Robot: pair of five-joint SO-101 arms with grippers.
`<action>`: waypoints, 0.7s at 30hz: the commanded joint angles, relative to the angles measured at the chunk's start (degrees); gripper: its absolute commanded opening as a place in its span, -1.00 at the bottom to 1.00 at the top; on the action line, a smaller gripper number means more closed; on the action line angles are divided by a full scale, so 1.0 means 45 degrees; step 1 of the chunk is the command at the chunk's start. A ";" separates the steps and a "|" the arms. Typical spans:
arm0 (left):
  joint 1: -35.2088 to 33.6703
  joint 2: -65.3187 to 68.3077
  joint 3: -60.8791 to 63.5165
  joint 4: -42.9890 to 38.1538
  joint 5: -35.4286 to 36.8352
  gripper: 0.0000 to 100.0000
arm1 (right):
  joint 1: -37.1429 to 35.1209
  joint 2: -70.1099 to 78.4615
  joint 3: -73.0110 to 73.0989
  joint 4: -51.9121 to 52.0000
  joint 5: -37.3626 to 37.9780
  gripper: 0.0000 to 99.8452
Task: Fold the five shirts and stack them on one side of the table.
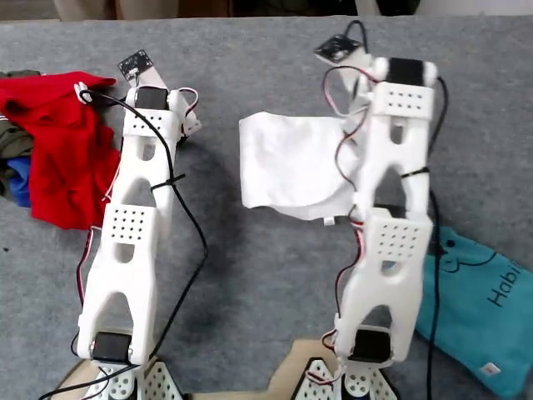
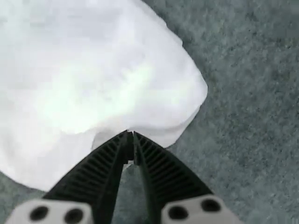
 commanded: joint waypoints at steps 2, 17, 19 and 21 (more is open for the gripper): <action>0.0059 -0.0186 -0.0606 -0.0195 0.0059 -0.96 | -0.0635 0.0068 -0.1143 -0.0547 -0.0742 -0.99; 0.0059 -0.0186 -0.0606 -0.0195 0.0059 -0.96 | 0.1280 0.0127 -0.1788 0.1114 -0.0059 -0.99; 0.0059 -0.0186 -0.0606 -0.0195 0.0059 -0.96 | 0.1123 0.0166 -0.1553 0.0879 -0.0586 -0.99; 0.0078 -0.0205 -0.0606 -0.0176 0.0039 -0.96 | 0.1221 0.0381 -0.1201 0.0098 -0.1348 -0.99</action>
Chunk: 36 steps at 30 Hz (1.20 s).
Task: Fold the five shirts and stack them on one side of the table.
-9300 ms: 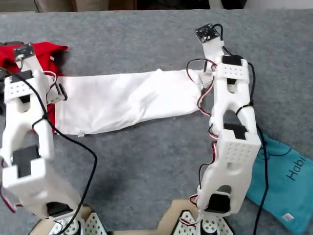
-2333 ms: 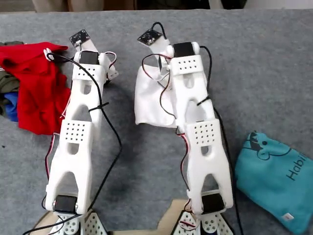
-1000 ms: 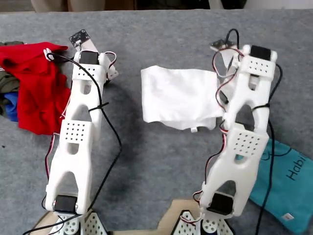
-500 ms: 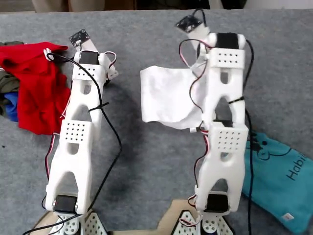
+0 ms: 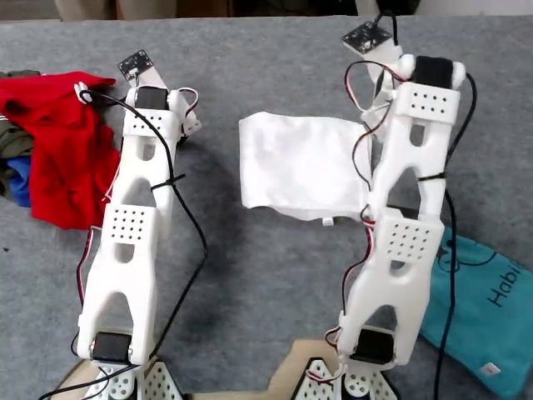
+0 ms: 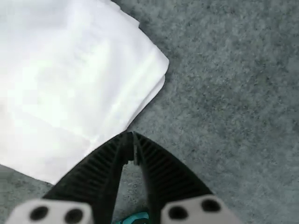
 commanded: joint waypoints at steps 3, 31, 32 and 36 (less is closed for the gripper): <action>0.0078 -0.0283 -0.0606 -0.0117 0.0039 -0.95 | 0.0342 0.0869 0.0518 -0.1895 -0.2110 -0.99; 0.4044 -0.2159 -0.0508 0.0274 -0.0039 -0.80 | 0.2706 0.4913 -0.3565 -0.4396 -0.6232 -0.73; 0.3907 -0.2159 -0.0449 0.0215 -0.0039 -0.82 | 0.2706 0.4913 -0.3565 -0.4396 -0.6232 -0.73; 0.3673 -0.2139 0.0156 -0.0078 -0.0137 -0.83 | 0.2667 0.4913 -0.3565 -0.4396 -0.6252 -0.73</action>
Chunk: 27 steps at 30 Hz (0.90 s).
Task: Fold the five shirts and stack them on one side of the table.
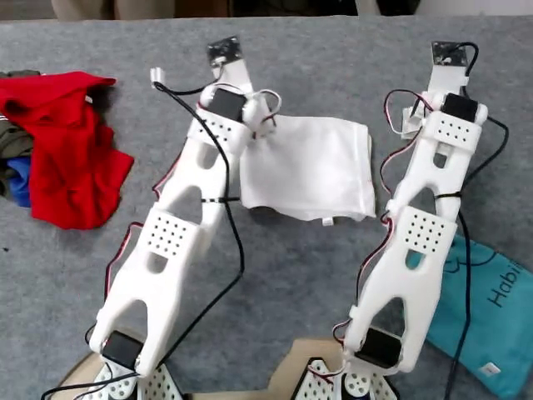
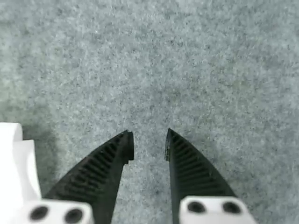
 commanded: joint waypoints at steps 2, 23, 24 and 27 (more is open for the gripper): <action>-0.0078 -0.0400 0.0449 -0.0449 -0.0449 -0.84 | 0.0147 -0.0049 -0.0635 0.0078 -0.0059 -0.73; -0.0020 0.0127 0.0625 -0.0508 -0.0762 -0.84 | 0.0147 -0.0049 -0.0635 0.0078 -0.0059 -0.73; -0.0020 0.0244 0.0567 -0.0508 -0.0742 -0.84 | 0.0147 -0.0049 -0.0635 0.0078 -0.0059 -0.73; -0.0039 0.0557 0.0508 -0.0567 -0.0742 -0.94 | 0.0147 -0.0049 -0.0635 0.0078 -0.0059 -0.73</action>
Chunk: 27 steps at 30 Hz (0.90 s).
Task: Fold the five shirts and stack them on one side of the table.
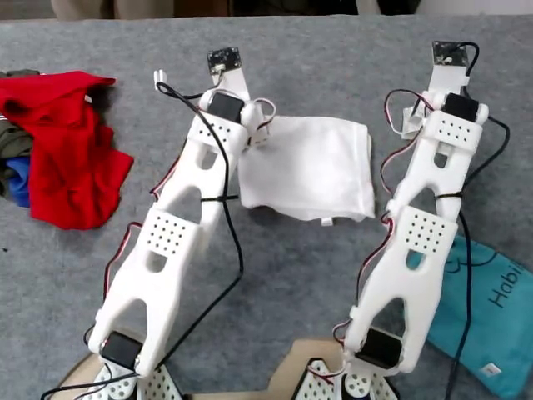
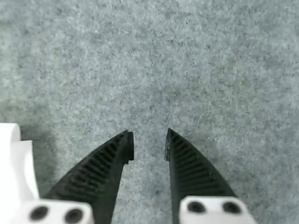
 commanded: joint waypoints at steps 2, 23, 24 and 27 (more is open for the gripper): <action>-0.0117 0.0068 -0.0176 -0.0488 0.0020 -0.96 | 0.0147 -0.0049 -0.0635 0.0078 -0.0078 -0.73; -0.2266 0.0166 -0.0821 -0.0703 0.0000 -0.96 | 0.0147 -0.0049 -0.0635 0.0078 -0.0078 -0.73; -0.2227 0.0107 -0.0821 -0.0703 0.0020 -0.96 | 0.0147 -0.0049 -0.0635 0.0078 -0.0078 -0.73; -0.2071 0.0068 -0.0918 -0.0703 0.0039 -0.96 | 0.0147 -0.0029 -0.0635 0.0078 -0.0078 -0.73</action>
